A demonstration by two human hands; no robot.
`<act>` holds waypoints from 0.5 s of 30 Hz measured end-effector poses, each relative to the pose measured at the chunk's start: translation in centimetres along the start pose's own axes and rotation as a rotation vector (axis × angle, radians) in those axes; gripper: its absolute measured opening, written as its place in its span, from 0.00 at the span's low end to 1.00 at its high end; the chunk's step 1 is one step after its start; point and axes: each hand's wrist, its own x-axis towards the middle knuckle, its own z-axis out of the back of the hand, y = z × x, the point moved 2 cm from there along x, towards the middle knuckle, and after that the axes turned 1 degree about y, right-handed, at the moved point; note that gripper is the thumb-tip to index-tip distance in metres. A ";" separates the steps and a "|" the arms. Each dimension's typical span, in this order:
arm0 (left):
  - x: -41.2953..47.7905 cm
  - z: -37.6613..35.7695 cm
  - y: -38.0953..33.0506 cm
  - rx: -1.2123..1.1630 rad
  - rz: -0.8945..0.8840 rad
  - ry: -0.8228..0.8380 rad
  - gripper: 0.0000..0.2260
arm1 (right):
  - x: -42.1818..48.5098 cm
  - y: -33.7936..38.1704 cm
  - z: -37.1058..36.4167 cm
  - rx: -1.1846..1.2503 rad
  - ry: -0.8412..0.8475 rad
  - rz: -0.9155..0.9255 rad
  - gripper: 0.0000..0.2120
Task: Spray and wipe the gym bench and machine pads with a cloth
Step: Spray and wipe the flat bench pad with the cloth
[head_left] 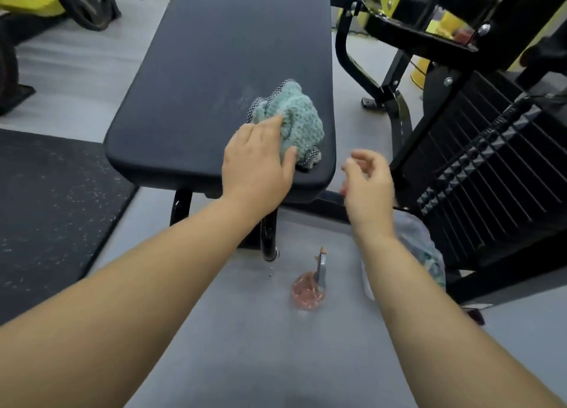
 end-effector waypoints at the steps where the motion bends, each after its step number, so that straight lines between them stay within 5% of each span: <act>1: -0.3 -0.2 0.0 -0.072 0.012 -0.049 0.24 | -0.9 -2.6 0.4 0.037 -0.098 -0.080 0.07; 3: -0.9 -1.0 -0.1 -0.067 0.013 -0.083 0.22 | -2.9 -8.1 0.4 -0.054 -0.137 -0.316 0.09; 6: -1.2 -1.7 0.0 -0.028 -0.007 -0.087 0.23 | -5.5 -14.9 0.6 -0.444 0.051 -0.662 0.32; 8: -1.2 -1.8 0.2 -0.032 -0.021 -0.123 0.22 | -6.6 -17.7 0.4 -0.504 0.187 -0.789 0.38; 12: -1.3 -2.4 0.4 0.026 -0.070 -0.193 0.20 | -6.9 -19.8 -1.2 -0.470 0.300 -0.761 0.12; 15: -1.3 -2.5 0.4 0.017 -0.077 -0.210 0.19 | -5.8 -19.9 -1.3 -0.636 0.315 -0.645 0.11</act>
